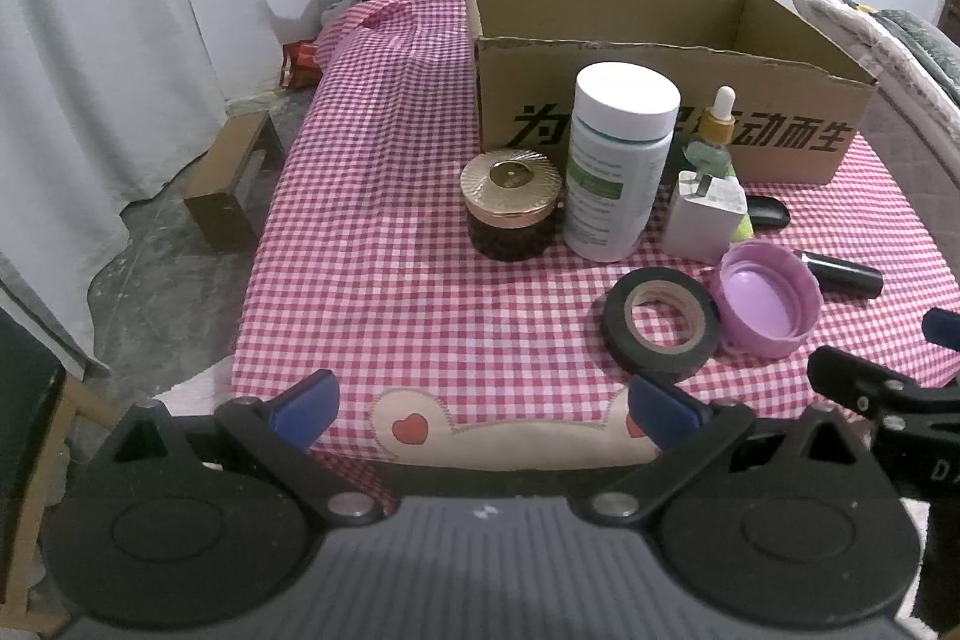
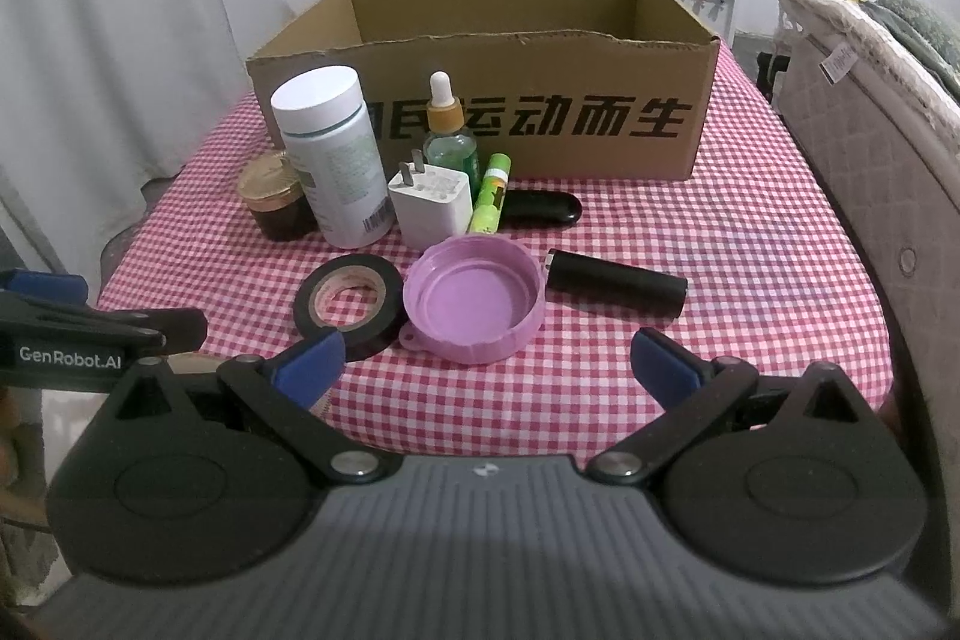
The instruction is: Organize rigid objects
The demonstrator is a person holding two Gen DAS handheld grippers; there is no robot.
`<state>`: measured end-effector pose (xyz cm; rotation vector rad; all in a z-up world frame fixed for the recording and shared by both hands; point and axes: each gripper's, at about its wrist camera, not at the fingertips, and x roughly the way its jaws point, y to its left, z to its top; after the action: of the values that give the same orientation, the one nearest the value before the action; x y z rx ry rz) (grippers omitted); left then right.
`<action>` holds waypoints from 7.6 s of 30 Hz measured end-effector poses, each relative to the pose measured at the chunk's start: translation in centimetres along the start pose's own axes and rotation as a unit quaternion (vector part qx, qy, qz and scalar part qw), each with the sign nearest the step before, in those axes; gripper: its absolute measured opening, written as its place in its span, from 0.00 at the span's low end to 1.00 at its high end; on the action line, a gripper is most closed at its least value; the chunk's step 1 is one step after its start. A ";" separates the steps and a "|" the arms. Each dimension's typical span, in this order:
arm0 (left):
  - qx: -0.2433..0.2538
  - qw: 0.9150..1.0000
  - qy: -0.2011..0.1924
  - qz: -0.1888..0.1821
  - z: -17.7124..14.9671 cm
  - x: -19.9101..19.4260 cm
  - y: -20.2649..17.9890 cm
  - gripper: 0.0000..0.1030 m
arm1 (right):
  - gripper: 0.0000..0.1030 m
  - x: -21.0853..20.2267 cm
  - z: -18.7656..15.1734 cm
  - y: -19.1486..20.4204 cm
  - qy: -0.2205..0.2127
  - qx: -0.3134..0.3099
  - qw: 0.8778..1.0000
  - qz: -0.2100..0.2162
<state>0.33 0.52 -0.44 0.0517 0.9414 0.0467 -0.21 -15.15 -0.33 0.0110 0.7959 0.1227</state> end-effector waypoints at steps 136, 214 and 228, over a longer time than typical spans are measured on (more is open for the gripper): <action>0.190 0.964 -0.125 -0.136 13.1 -2.2 -9.4 0.36 | 0.23 3.5 15.8 -8.0 0.011 0.123 0.943 0.309; 0.205 0.972 -0.031 -0.112 0.4 5.4 -6.5 0.71 | 0.36 6.0 3.4 -5.7 0.125 0.100 0.945 0.284; 0.203 0.971 -0.017 -0.129 -0.3 7.0 -6.0 0.71 | 0.36 9.2 2.2 -4.9 0.163 0.152 0.935 0.275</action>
<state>4.33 -4.98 -6.68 0.3069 0.9052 -0.3873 8.26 -18.85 -5.58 0.5224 1.1224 0.5413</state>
